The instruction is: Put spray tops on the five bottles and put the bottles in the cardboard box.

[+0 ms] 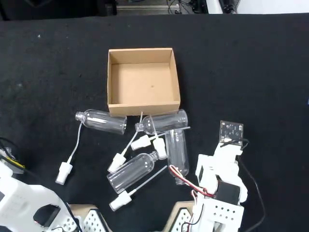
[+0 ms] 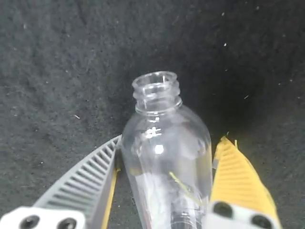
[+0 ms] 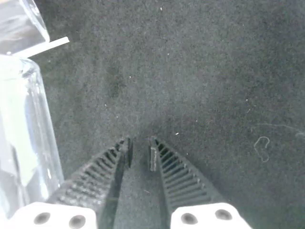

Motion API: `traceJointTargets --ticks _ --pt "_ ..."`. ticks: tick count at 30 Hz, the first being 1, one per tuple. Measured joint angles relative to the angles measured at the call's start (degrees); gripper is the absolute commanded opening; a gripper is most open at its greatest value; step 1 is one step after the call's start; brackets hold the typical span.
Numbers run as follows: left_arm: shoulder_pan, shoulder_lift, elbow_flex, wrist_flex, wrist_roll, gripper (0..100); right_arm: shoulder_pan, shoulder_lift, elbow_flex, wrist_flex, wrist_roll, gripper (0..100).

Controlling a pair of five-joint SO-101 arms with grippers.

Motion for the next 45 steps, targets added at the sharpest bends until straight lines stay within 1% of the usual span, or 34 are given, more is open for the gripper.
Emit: traceJointTargets --ticks 3,4,6,8,11,15,18,20,22,24,25,29,36,45 --pt "0.1 0.0 0.0 0.1 -0.2 3 0.0 0.0 0.0 0.0 0.0 5.0" --pt "0.1 0.0 0.0 0.4 -0.2 2 0.0 0.0 0.0 0.0 0.0 5.0" --pt "0.1 0.0 0.0 2.7 -0.2 6 0.0 0.0 0.0 0.0 0.0 5.3" --pt "0.1 0.0 -0.1 5.9 -0.2 3 0.0 0.0 0.0 0.0 0.0 5.3" --pt "1.0 0.0 -1.0 9.9 0.3 3 0.0 0.0 0.0 0.0 0.0 5.3" --pt "2.9 0.0 -4.4 11.6 5.9 3 0.0 0.0 0.0 -1.1 0.0 5.3" --pt "6.8 0.0 -5.9 11.6 11.6 3 0.0 0.0 0.0 -1.3 0.0 5.3" --pt "10.3 0.0 -6.0 10.8 16.9 7 0.0 0.0 0.0 -1.3 0.0 5.3" --pt "13.5 0.0 -6.0 7.6 22.2 17 0.0 0.0 0.0 -1.3 0.0 5.2" --pt "14.9 0.0 -5.5 4.7 24.8 26 0.0 0.0 0.0 -1.3 0.0 5.3" --pt "14.9 0.0 -4.8 4.3 25.3 28 0.0 0.0 0.0 -1.3 0.0 5.3" --pt "14.5 0.0 -4.0 3.7 24.3 25 0.0 0.0 0.0 -1.2 0.0 5.3" --pt "13.4 0.0 -4.0 4.0 16.2 25 0.0 0.0 0.0 -1.1 0.0 5.3" --pt "13.6 0.0 -1.1 3.3 14.4 25 0.0 0.0 0.0 -1.1 0.0 5.3"
